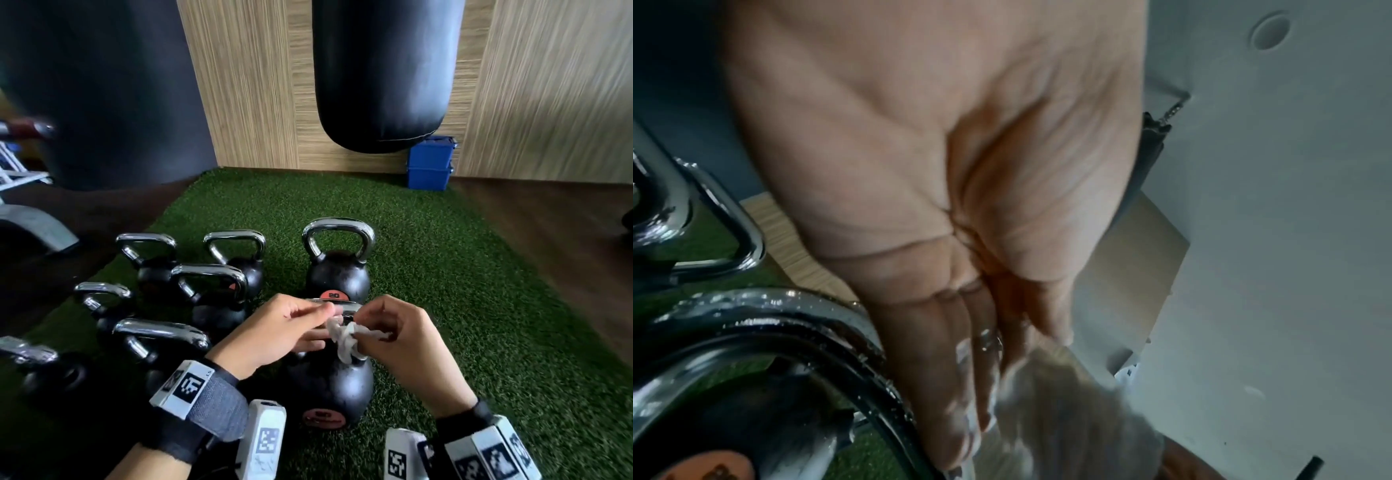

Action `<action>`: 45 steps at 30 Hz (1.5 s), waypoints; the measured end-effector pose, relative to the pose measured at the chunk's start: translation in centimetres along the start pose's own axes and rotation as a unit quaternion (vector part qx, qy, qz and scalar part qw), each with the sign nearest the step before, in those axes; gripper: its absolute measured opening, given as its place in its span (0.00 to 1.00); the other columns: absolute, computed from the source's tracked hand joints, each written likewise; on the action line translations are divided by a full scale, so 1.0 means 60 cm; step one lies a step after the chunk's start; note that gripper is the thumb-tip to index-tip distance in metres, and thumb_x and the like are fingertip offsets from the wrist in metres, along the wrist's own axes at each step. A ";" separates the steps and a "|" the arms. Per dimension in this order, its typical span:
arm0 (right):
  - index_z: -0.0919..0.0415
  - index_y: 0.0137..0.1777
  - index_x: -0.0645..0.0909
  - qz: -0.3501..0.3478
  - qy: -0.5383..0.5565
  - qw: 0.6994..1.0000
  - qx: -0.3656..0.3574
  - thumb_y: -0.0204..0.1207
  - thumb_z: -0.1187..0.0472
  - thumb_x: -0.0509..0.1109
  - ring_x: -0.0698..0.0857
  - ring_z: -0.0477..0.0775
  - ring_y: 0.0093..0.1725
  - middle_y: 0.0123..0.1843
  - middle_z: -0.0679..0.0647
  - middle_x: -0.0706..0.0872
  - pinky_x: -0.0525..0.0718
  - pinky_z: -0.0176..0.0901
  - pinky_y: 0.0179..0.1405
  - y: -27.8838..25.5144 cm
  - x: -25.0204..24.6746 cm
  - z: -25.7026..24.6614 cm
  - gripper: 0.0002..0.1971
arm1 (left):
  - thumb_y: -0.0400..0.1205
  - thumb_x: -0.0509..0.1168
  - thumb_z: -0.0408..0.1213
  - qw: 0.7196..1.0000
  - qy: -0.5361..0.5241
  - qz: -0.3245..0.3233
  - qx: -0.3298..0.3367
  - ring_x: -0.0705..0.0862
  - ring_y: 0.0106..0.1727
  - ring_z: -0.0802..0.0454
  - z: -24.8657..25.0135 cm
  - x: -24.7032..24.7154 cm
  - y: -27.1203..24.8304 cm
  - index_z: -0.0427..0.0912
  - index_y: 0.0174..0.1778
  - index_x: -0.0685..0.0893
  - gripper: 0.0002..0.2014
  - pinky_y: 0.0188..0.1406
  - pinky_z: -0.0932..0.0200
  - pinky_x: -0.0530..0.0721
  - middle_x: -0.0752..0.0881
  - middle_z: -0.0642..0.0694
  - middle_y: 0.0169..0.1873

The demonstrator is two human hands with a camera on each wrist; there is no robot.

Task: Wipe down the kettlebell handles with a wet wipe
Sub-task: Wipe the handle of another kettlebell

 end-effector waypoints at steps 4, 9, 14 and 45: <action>0.51 0.37 0.82 0.123 -0.093 0.986 -0.063 0.62 0.58 0.86 0.86 0.43 0.34 0.35 0.45 0.89 0.85 0.37 0.34 -0.006 -0.004 -0.040 0.14 | 0.80 0.72 0.52 0.998 -0.015 -0.022 0.050 0.87 0.69 0.55 0.012 0.009 -0.005 0.54 0.62 0.93 0.16 0.65 0.54 0.87 0.90 0.55 0.65; 0.49 0.48 0.80 0.091 -0.100 0.989 -0.066 0.63 0.54 0.87 0.84 0.47 0.40 0.42 0.47 0.85 0.84 0.39 0.37 0.007 -0.007 -0.041 0.19 | 0.76 0.77 0.46 0.995 -0.045 -0.002 0.091 0.91 0.62 0.51 0.024 -0.018 0.002 0.52 0.59 0.94 0.15 0.55 0.64 0.89 0.93 0.48 0.58; 0.48 0.54 0.80 0.145 -0.066 0.984 0.079 0.69 0.65 0.79 0.88 0.49 0.43 0.48 0.47 0.89 0.87 0.43 0.35 0.019 -0.062 0.074 0.18 | 0.81 0.76 0.43 0.945 0.151 0.195 0.213 0.91 0.58 0.65 0.069 -0.101 -0.002 0.53 0.58 0.94 0.11 0.58 0.70 0.86 0.93 0.62 0.54; 0.45 0.42 0.90 0.066 -0.129 0.969 0.199 0.54 0.42 0.89 0.89 0.38 0.39 0.33 0.31 0.90 0.79 0.33 0.33 0.031 0.030 0.261 0.19 | 0.87 0.69 0.39 0.935 0.109 0.321 0.109 0.93 0.53 0.54 -0.150 -0.185 -0.019 0.52 0.61 0.92 0.10 0.57 0.47 0.92 0.94 0.55 0.52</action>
Point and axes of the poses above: each hand's wrist, its own y-axis towards the middle knuckle, its own x-axis out of the palm, z = x × y, the point moved 9 cm from there along y, towards the middle knuckle
